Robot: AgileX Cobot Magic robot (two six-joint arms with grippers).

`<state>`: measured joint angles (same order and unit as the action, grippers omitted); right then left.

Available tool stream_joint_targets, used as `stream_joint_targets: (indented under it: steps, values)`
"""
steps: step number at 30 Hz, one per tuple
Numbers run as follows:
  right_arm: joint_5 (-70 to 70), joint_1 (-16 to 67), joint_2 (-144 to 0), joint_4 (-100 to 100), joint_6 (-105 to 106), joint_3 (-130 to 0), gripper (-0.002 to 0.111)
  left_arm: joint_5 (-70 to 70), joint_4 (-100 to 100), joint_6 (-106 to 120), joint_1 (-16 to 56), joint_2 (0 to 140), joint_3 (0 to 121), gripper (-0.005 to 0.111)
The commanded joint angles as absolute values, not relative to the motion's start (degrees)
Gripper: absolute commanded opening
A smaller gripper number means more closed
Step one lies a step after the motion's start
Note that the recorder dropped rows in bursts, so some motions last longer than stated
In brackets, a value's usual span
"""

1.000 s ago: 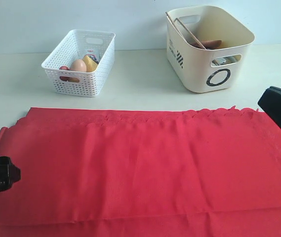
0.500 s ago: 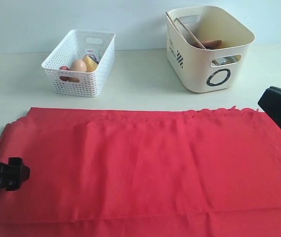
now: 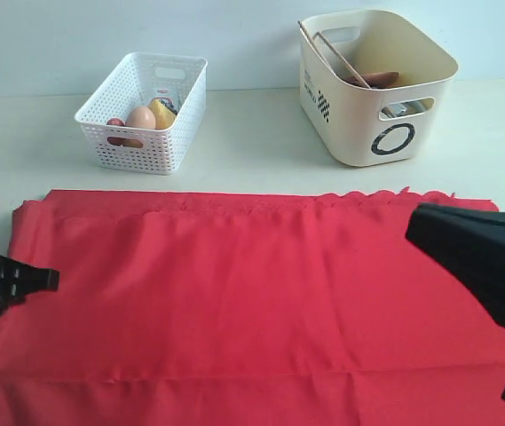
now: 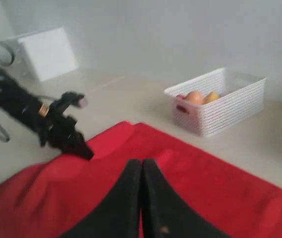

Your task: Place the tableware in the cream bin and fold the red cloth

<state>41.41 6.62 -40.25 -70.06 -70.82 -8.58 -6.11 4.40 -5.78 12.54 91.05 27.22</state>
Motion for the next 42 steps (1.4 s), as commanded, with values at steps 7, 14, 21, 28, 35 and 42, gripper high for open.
stream_joint_targets:
  steps: [7, 14, 21, 28, 35, 42]
  values:
    - [61.1, 9.3, -70.0, -78.6, -67.3, -13.8, 0.000, -20.7, 2.9, -4.6, 6.5, 76.3, 37.1, 0.000]
    - [51.0, 29.7, -87.9, -75.5, -67.2, -23.6, 0.000, -40.5, -0.9, -4.5, 6.5, 74.9, 49.7, 0.000]
    - [34.9, 46.2, -101.3, -71.3, -72.7, -39.0, 0.000, -46.4, -1.8, -3.1, 6.5, 71.9, 53.4, 0.000]
    - [26.5, 54.2, -115.7, -75.6, -83.5, -56.4, 0.000, -49.6, -4.4, -3.0, 6.5, 69.1, 53.4, 0.000]
    - [25.6, 56.0, -125.8, -94.3, -105.8, -69.9, 0.000, -50.2, -4.0, -3.0, 6.9, 68.4, 53.4, 0.000]
    - [29.5, 56.0, -125.9, -99.9, -114.5, -73.9, 0.000, -51.0, -0.7, -2.2, 7.8, 68.1, 54.1, 0.000]
